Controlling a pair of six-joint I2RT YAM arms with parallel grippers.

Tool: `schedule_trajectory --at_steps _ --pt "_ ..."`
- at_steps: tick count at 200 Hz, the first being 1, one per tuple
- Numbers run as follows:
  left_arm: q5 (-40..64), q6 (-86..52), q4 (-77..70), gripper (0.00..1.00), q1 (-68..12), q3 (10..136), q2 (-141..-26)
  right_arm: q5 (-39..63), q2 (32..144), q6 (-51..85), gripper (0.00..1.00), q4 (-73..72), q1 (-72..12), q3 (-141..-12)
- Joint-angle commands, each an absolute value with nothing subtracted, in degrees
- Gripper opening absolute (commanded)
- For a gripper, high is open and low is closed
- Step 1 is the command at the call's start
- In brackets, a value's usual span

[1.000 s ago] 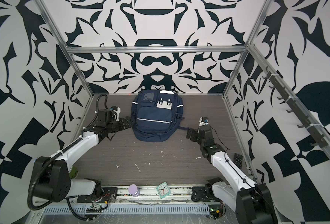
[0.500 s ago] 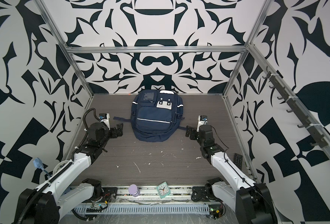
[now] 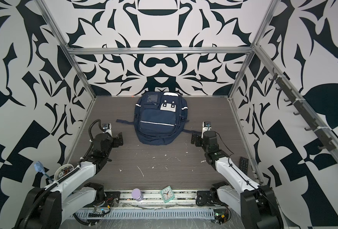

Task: Pack books, pencil case, and school supplies into a backpack
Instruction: Reset both arms

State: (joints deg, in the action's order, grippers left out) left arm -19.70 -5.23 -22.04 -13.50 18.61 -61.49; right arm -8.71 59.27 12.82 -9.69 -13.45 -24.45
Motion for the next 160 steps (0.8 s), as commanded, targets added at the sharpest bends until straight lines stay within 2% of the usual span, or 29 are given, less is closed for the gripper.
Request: schedule_trajectory --at_steps 1,41,71,103,120,136,160 --pt "-19.07 -4.24 -32.98 0.99 -11.64 16.38 -66.13 -14.73 57.53 10.11 1.0 -12.86 -13.27 -23.84" --pt "-15.88 -0.62 -43.07 0.99 -10.09 18.66 -76.02 -13.9 57.07 9.14 1.0 -13.52 -13.27 -23.42" --pt "-14.57 2.58 -43.52 0.99 -9.17 21.93 -81.0 -17.3 55.05 8.5 1.0 -14.31 -13.27 -22.11" --pt "-8.03 -1.18 -57.01 0.99 -2.78 19.64 -89.97 -19.59 54.92 7.23 0.99 -15.49 -13.27 -21.45" --pt "-6.18 -2.28 -53.13 0.99 -1.86 20.01 -88.45 -19.82 55.05 6.39 0.99 -16.38 -13.28 -21.19" --pt "-5.23 -1.7 -55.63 0.99 -1.77 19.81 -89.52 -20.33 55.37 5.6 0.99 -17.87 -13.27 -20.43" --pt "2.11 1.09 -49.78 0.99 -1.75 22.3 -89.1 -21.91 56.22 4.83 0.99 -20.8 -13.32 -19.22"
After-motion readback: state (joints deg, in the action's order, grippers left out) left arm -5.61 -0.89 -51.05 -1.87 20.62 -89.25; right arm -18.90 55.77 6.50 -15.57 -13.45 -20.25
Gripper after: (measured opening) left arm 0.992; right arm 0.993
